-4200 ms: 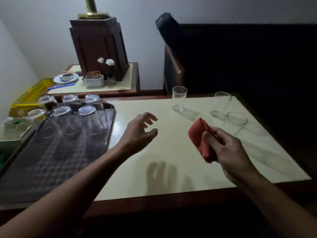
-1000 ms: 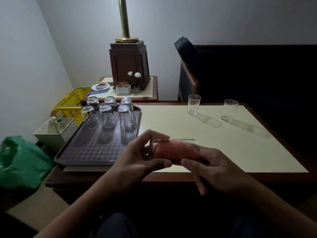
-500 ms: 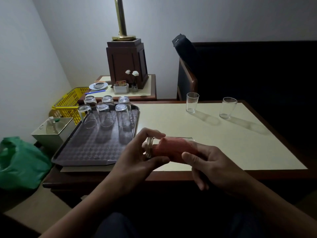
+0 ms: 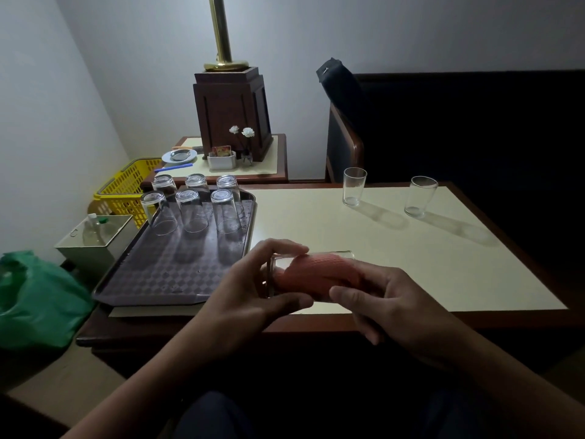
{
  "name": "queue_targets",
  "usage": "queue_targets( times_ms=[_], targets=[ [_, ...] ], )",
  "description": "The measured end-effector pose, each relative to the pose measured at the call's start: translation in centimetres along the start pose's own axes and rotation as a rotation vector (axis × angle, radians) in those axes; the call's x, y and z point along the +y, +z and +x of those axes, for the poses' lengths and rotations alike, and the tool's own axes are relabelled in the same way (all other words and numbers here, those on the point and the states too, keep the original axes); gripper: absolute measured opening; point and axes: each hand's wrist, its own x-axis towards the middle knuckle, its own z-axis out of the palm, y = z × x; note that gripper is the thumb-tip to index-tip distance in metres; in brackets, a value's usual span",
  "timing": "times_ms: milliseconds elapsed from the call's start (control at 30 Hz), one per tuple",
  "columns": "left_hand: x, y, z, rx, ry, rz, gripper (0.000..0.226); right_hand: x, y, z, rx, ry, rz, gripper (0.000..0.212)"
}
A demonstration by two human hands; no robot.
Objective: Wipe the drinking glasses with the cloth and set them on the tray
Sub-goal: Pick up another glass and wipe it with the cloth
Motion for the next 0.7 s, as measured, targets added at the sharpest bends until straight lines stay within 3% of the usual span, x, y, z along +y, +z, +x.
queue_targets(
  times_ms=[67,133,200,333,400,467,600,700],
  targets=[
    [-0.1,0.5,0.1,0.008,-0.116,-0.090,0.063,0.3,0.2,0.0,0.050,-0.011,0.031,0.035],
    [0.2,1.0,0.2,-0.037,-0.327,-0.387,0.051,0.6,0.5,0.0,0.091,-0.045,0.019,0.042],
    [0.1,0.9,0.3,-0.029,-0.366,-0.515,0.040,0.7,0.6,0.0,0.097,-0.059,-0.035,0.045],
    [-0.2,0.0,0.2,-0.002,-0.090,-0.148,0.046,1.0,0.4,0.2,0.077,0.032,-0.010,0.032],
    [-0.5,-0.1,0.2,-0.024,-0.014,-0.073,0.049,1.1,0.2,0.4,0.093,0.081,0.069,0.029],
    [-0.8,0.2,0.3,-0.019,-0.070,-0.103,0.053,1.1,0.2,0.4,0.122,0.085,0.094,0.027],
    [-0.5,1.0,0.5,-0.026,-0.432,-0.514,0.046,1.2,0.6,0.2,0.134,-0.001,0.022,0.037],
    [-1.0,0.5,0.4,0.016,-0.289,-0.364,0.046,1.4,0.3,0.5,0.138,0.032,0.021,0.027]
  ],
)
